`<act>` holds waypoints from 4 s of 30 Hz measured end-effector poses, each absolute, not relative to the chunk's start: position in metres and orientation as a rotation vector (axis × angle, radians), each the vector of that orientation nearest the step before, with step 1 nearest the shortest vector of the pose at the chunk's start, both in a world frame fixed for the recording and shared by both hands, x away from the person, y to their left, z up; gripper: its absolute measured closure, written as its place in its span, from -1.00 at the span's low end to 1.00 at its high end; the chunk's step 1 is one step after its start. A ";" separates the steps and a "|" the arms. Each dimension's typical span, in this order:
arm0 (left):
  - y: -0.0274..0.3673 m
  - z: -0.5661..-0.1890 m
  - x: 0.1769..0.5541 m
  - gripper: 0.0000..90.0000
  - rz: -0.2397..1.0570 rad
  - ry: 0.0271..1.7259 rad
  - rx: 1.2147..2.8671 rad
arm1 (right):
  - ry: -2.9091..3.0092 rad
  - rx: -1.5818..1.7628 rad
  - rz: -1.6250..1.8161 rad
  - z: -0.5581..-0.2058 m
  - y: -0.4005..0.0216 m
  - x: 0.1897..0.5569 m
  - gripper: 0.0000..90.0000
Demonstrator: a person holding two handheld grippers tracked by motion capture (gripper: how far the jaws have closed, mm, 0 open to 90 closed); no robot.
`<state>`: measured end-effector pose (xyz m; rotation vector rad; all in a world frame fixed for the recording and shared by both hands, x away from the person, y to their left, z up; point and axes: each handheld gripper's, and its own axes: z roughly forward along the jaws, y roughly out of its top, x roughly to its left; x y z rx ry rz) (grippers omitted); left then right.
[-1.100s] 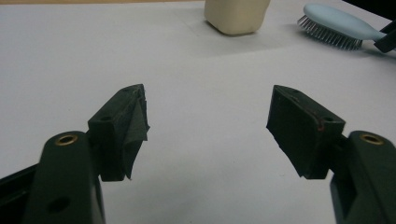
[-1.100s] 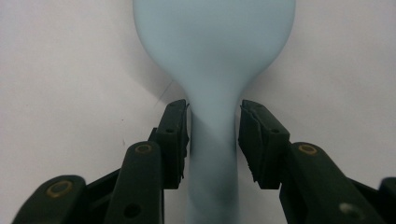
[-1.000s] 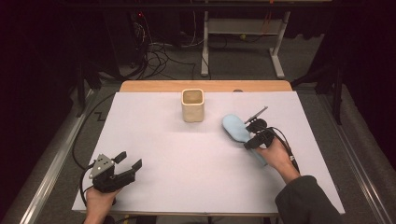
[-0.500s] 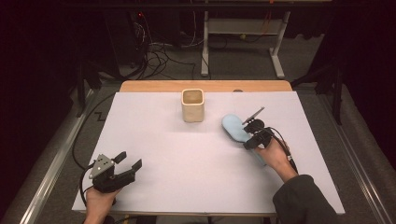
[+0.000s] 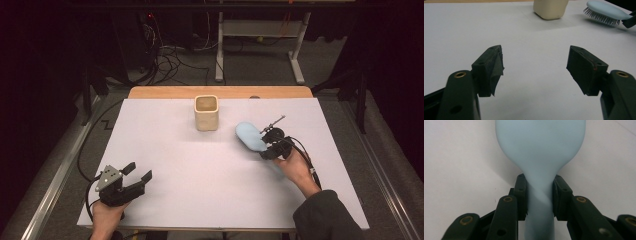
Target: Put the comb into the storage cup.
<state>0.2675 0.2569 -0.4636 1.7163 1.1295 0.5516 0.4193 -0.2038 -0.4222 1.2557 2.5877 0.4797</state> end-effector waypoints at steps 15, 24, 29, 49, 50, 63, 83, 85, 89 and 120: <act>0.247 -0.463 0.268 -0.34 0.545 1.099 1.748 | 2.557 1.207 0.640 -0.404 -0.218 0.384 0.58; 0.244 -0.461 0.267 -0.35 0.533 1.084 1.746 | 2.534 1.177 0.764 -0.404 -0.225 0.357 0.58; 0.243 -0.460 0.268 -0.36 0.528 1.083 1.748 | 2.536 1.143 0.838 -0.406 -0.225 0.339 0.58; 0.225 -0.446 0.265 -0.41 0.514 0.993 1.760 | 2.508 1.111 0.935 -0.403 -0.224 0.313 0.58; 0.224 -0.445 0.264 -0.41 0.511 0.989 1.763 | 2.511 1.111 0.942 -0.403 -0.224 0.313 0.58; 0.197 -0.442 0.267 -0.42 0.493 0.929 1.777 | 2.513 1.090 0.967 -0.402 -0.221 0.310 0.57; 0.153 -0.446 0.281 -0.43 0.362 0.854 1.864 | 2.534 1.076 1.004 -0.405 -0.215 0.312 0.57; 0.149 -0.446 0.282 -0.43 0.358 0.846 1.864 | 2.535 1.072 1.005 -0.405 -0.214 0.312 0.57; 0.143 -0.446 0.286 -0.43 0.346 0.833 1.873 | 2.539 1.068 0.997 -0.407 -0.212 0.312 0.57; 0.079 -0.431 0.305 -0.50 0.190 0.706 1.926 | 2.549 0.968 1.055 -0.399 -0.192 0.306 0.57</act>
